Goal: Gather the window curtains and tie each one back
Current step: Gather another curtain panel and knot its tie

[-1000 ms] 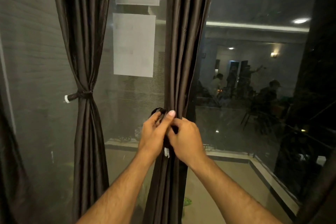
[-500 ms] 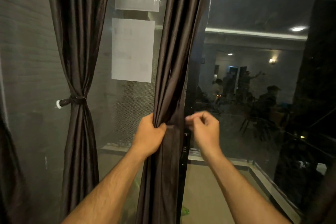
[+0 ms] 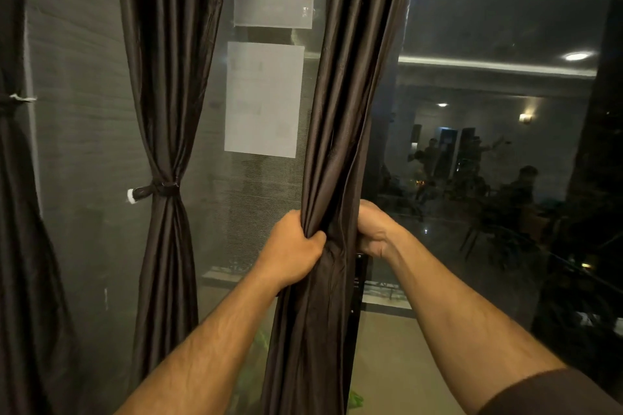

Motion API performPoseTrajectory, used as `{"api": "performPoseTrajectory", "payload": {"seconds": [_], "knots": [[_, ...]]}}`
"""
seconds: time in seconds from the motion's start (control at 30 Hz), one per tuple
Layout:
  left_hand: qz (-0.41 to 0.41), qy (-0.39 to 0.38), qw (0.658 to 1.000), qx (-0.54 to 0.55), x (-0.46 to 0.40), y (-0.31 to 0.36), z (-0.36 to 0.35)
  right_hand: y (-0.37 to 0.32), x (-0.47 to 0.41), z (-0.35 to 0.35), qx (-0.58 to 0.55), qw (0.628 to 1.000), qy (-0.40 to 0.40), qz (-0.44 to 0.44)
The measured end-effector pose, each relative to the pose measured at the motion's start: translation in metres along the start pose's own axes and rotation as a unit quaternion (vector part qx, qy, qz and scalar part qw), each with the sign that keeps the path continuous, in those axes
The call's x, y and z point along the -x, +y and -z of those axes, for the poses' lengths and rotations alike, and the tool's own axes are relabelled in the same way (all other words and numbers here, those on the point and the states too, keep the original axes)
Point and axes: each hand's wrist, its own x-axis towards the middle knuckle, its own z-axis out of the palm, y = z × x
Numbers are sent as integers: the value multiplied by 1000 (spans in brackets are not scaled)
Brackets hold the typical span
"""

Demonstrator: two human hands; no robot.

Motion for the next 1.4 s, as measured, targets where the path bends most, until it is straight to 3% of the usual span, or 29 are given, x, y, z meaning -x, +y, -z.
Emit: {"api": "performPoseTrajectory", "payload": {"seconds": [0.13, 0.27, 0.37, 0.47, 0.57, 0.67, 0.77, 0.9, 1.03, 1.13, 1.27, 1.4], "knots": [[-12, -12, 996, -88, 1, 2, 7, 4, -1, 2, -45, 996, 63, 36], [-19, -38, 992, -123, 0, 5, 13, 3, 12, 11, -107, 994, -22, 25], [-14, -34, 987, -156, -3, 5, 15, 0, 17, 17, -57, 997, -24, 47], [24, -1, 984, -179, -6, -2, 16, 8, 22, 23, 12, 993, 78, 92], [103, 64, 979, -166, -7, -6, 13, 24, 35, 23, 87, 951, 253, 156], [183, 107, 972, -99, -6, -3, 0, 46, 56, -4, 44, 915, 333, 223], [235, 128, 960, 84, -1, 3, -13, 75, 74, -38, 21, 908, 295, 296], [219, 87, 937, 260, 14, 9, -22, 98, 87, -43, 125, 910, 247, 310], [181, 105, 940, 268, 27, 6, -29, 97, 93, -44, 135, 920, 221, 294], [156, 57, 940, 297, 33, 4, -30, 94, 90, -42, 134, 924, 221, 283], [189, -17, 898, 397, 32, 2, -25, 93, 92, -32, 188, 917, 231, 265], [202, -66, 881, 422, 29, 1, -21, 93, 98, -28, 104, 959, 167, 204]]}}
